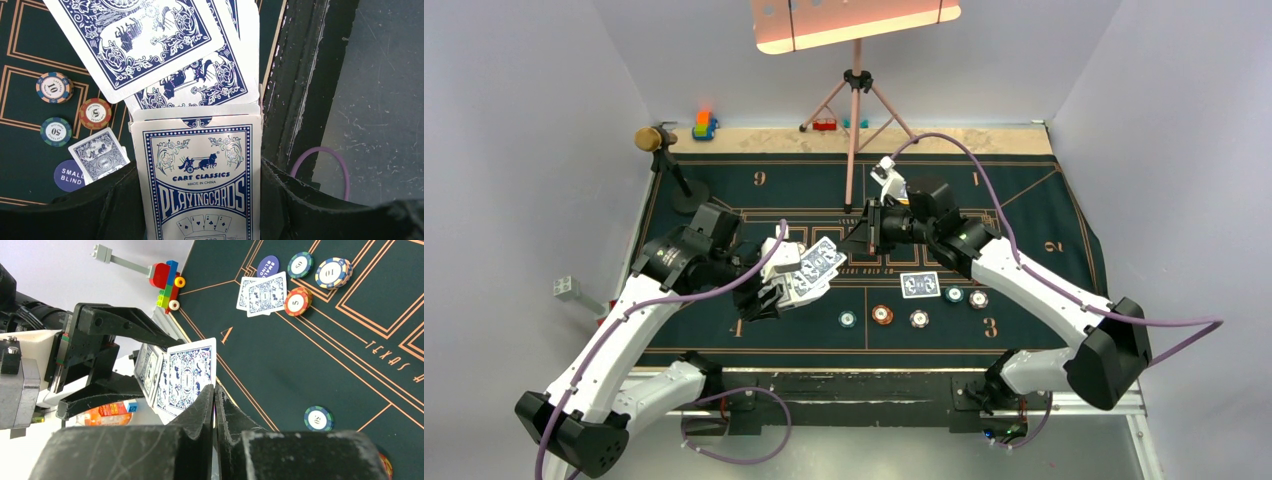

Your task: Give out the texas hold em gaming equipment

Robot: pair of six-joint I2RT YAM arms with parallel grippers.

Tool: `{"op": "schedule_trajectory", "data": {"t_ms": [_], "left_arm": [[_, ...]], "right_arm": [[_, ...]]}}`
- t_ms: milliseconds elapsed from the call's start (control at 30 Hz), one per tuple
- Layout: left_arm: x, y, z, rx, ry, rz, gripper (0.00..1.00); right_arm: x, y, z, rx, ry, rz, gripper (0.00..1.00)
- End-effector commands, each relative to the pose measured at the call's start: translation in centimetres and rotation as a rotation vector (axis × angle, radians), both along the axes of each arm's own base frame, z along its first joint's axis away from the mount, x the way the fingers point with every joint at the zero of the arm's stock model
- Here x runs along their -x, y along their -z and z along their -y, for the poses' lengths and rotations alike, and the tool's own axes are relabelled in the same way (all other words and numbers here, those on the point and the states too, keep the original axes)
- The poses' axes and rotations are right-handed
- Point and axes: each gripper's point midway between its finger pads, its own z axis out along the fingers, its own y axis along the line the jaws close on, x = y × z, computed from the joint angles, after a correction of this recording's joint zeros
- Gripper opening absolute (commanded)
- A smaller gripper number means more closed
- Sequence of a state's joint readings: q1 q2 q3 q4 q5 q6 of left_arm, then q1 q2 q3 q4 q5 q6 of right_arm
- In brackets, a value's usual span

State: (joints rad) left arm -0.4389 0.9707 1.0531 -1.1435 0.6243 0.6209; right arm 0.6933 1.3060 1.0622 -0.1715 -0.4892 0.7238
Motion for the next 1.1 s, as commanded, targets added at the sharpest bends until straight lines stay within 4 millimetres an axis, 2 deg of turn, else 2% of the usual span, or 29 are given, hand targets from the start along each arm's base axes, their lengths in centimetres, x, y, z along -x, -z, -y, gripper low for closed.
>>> {"op": "schedule_trajectory", "data": {"t_ms": [0, 100, 233, 400, 467, 733, 1067], "left_arm": [[0.0, -1.8, 0.6, 0.055, 0.017, 0.037, 0.0], [0.0, -1.8, 0.6, 0.054, 0.019, 0.034, 0.0], [0.0, -1.7, 0.6, 0.051, 0.018, 0.033, 0.0], [0.0, -1.6, 0.6, 0.051, 0.02, 0.037, 0.0], [0.0, -1.6, 0.6, 0.051, 0.021, 0.036, 0.0], [0.1, -1.6, 0.6, 0.052, 0.019, 0.037, 0.0], [0.0, -1.7, 0.6, 0.055, 0.022, 0.038, 0.0]], "right_arm": [[-0.2, -2.5, -0.2, -0.032, -0.01, 0.063, 0.06], [-0.3, -2.5, -0.2, -0.036, -0.005, 0.054, 0.0], [-0.4, -3.3, 0.0, -0.073, 0.0, 0.045, 0.0], [-0.4, -5.5, 0.9, -0.247, -0.019, 0.002, 0.0], [-0.2, -5.6, 1.0, -0.271, -0.029, -0.025, 0.0], [-0.1, -4.8, 1.2, -0.28, -0.036, -0.072, 0.0], [-0.2, -1.1, 1.6, -0.187, -0.004, -0.127, 0.0]]}}
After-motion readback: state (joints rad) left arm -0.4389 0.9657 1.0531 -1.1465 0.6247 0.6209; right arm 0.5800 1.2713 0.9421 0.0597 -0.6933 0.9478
